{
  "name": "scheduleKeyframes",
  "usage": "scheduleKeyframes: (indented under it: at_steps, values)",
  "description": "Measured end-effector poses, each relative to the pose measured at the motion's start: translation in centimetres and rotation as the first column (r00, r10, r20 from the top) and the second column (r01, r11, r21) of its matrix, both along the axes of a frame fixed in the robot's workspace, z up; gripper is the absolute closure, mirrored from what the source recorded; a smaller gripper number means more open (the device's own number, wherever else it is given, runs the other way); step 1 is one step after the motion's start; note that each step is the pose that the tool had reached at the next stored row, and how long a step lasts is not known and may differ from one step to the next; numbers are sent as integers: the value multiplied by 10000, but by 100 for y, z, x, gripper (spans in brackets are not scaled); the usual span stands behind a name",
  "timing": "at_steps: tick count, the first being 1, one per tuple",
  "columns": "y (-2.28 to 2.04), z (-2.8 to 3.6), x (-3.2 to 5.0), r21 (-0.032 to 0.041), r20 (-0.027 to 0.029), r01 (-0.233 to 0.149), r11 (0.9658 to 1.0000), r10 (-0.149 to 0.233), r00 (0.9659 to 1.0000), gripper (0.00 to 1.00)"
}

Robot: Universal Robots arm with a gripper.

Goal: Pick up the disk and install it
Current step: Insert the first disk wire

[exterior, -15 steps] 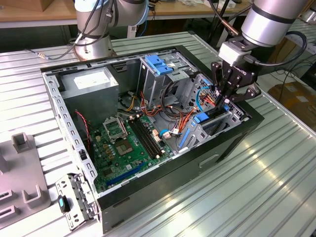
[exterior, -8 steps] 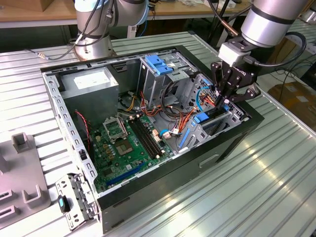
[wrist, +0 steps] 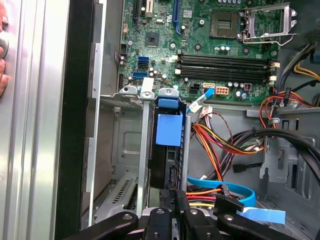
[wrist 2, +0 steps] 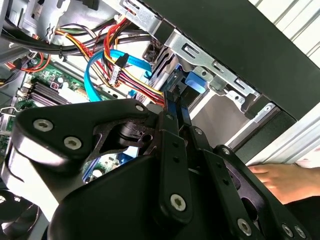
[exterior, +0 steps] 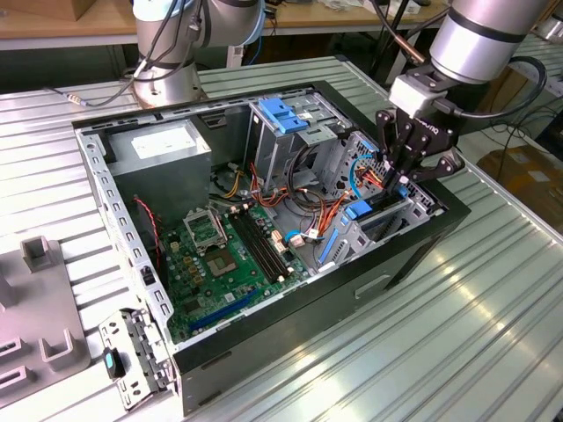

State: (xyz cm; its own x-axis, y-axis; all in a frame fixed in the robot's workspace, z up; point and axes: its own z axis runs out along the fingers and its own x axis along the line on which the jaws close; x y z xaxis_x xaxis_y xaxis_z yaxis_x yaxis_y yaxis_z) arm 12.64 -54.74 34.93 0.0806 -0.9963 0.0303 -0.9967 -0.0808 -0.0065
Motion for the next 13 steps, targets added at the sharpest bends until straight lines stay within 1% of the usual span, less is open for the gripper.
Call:
scheduleKeyframes:
  at_steps: [5,11,13]
  values:
    - [0,-2,7,23,0,55,10000,-55,10000,84]
    - [0,-5,10,23,-2,181,9998,-181,9998,84]
    - [0,-9,7,48,-3,180,9998,-180,9998,84]
